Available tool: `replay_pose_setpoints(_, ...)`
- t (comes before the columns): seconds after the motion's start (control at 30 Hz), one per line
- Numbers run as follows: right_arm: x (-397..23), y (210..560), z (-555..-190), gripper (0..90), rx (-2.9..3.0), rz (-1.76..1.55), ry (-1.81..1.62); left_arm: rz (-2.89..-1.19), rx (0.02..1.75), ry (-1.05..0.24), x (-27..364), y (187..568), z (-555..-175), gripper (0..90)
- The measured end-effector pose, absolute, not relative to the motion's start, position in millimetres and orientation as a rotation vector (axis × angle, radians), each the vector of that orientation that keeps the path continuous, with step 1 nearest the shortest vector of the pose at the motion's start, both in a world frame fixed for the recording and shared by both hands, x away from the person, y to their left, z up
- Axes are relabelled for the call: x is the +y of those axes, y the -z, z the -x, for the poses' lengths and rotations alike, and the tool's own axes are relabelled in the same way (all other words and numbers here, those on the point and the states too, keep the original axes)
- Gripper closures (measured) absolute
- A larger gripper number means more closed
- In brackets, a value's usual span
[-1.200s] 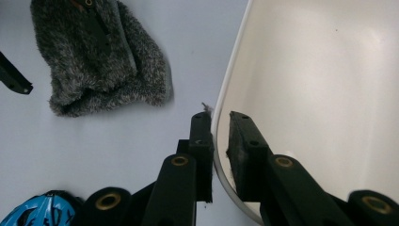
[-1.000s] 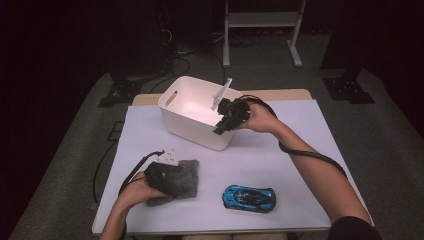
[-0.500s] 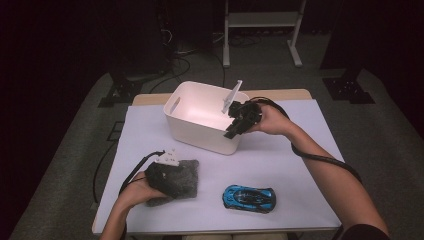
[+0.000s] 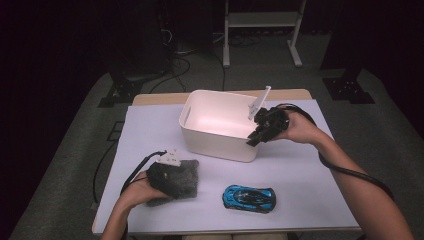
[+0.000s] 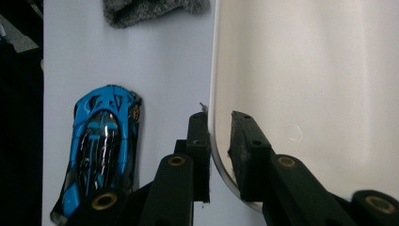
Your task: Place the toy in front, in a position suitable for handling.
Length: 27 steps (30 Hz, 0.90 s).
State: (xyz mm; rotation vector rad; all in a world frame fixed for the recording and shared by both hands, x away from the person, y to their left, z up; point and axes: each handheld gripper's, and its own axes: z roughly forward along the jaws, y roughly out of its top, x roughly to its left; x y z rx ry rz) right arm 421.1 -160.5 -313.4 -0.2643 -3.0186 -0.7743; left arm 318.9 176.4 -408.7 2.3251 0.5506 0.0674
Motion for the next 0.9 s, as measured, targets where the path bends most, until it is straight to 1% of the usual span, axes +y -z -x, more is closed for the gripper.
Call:
replay_pose_setpoints(0.27, -193, 312, -406, 75.6, -3.022, 0.308, 0.793, -2.330, 0.537, -0.075, 172, 407, -318, 16.4)
replay_pose_setpoints(0.43, -202, 313, -400, 73.4, -3.022, 0.328, 0.810, -2.334, 0.538, -0.076, 171, 408, -318, 16.4)
replay_pose_setpoints(0.5, -199, 313, -399, 69.0, -3.010, 0.325, 0.828, -2.334, 0.536, -0.078, 171, 407, -318, 16.4)
replay_pose_setpoints(0.57, -195, 314, -398, 62.0, -3.024, 0.303, 0.822, -2.333, 0.539, -0.079, 171, 407, -318, 16.4)
replay_pose_setpoints(0.67, -185, 315, -397, 57.9, -3.030, 0.285, 0.824, -2.334, 0.533, -0.080, 171, 407, -319, 16.5)
replay_pose_setpoints(0.8, -169, 315, -398, 57.3, -3.039, 0.272, 0.862, -2.335, 0.525, -0.081, 170, 406, -319, 16.4)
replay_pose_setpoints(0.9, -157, 315, -399, 59.9, -3.046, 0.244, 0.891, -2.334, 0.523, -0.082, 170, 406, -319, 16.4)
